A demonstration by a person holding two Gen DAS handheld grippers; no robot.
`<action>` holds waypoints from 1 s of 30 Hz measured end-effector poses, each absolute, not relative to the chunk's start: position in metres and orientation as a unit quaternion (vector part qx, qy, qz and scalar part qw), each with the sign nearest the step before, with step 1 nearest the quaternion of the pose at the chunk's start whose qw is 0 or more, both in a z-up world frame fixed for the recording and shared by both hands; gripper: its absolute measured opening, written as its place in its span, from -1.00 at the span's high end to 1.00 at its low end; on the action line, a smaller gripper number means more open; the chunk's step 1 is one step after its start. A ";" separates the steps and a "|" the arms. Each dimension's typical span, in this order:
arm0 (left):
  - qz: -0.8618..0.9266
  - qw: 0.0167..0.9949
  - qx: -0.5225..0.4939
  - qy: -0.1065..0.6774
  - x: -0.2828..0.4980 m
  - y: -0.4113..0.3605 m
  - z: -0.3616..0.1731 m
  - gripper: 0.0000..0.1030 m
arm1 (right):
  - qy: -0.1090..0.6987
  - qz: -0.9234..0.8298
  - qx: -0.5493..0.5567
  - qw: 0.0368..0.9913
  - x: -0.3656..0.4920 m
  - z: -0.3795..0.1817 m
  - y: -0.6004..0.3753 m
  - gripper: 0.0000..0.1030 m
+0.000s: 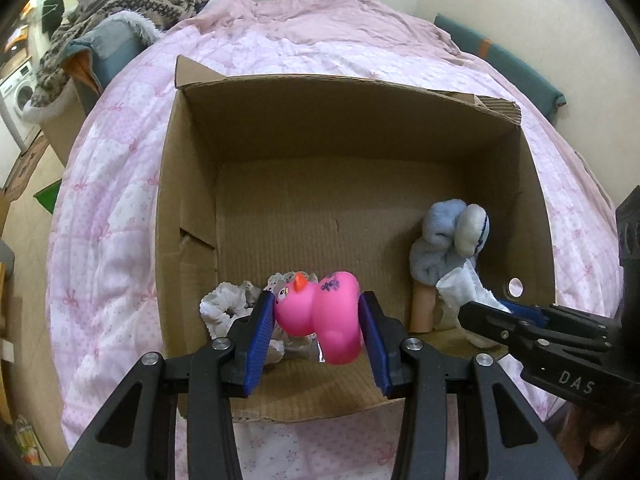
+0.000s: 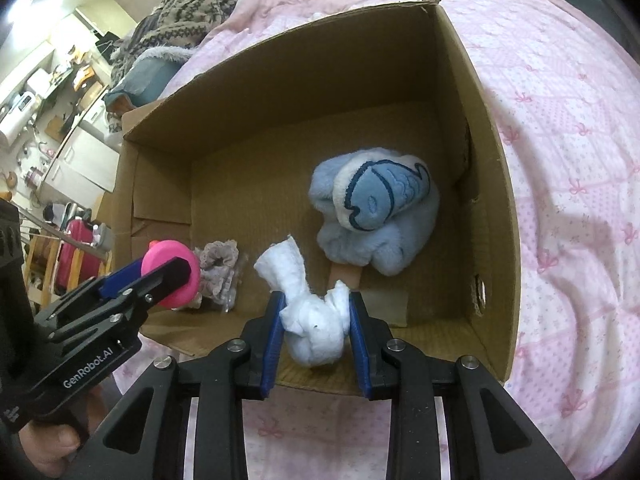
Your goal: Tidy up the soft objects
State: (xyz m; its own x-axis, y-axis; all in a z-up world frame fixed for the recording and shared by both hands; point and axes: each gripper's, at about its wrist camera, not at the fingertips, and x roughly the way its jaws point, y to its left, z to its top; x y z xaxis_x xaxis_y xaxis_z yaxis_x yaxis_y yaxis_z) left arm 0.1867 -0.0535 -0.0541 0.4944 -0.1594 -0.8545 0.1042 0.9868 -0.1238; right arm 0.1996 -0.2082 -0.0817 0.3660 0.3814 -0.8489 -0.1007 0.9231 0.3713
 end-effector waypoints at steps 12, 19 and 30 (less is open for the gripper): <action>-0.072 0.871 -0.023 0.486 0.184 -0.055 -0.047 0.05 | 0.528 0.152 0.138 0.824 0.193 -0.075 -0.218 0.37; -0.054 0.893 -0.024 0.447 0.174 -0.043 -0.022 -0.03 | 0.478 0.150 0.145 0.853 0.186 -0.049 -0.224 -0.23; -0.033 0.926 -0.047 0.373 0.135 -0.011 0.042 -0.11 | 0.379 0.121 0.096 0.912 0.144 0.016 -0.229 -0.72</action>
State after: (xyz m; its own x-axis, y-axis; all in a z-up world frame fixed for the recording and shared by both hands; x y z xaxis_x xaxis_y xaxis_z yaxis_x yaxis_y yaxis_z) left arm 0.1355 -0.0114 0.0421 0.7198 -0.0969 -0.6873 0.0271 0.9934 -0.1117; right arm 0.1442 -0.2288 0.0158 0.6837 0.2927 -0.6685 -0.1472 0.9525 0.2665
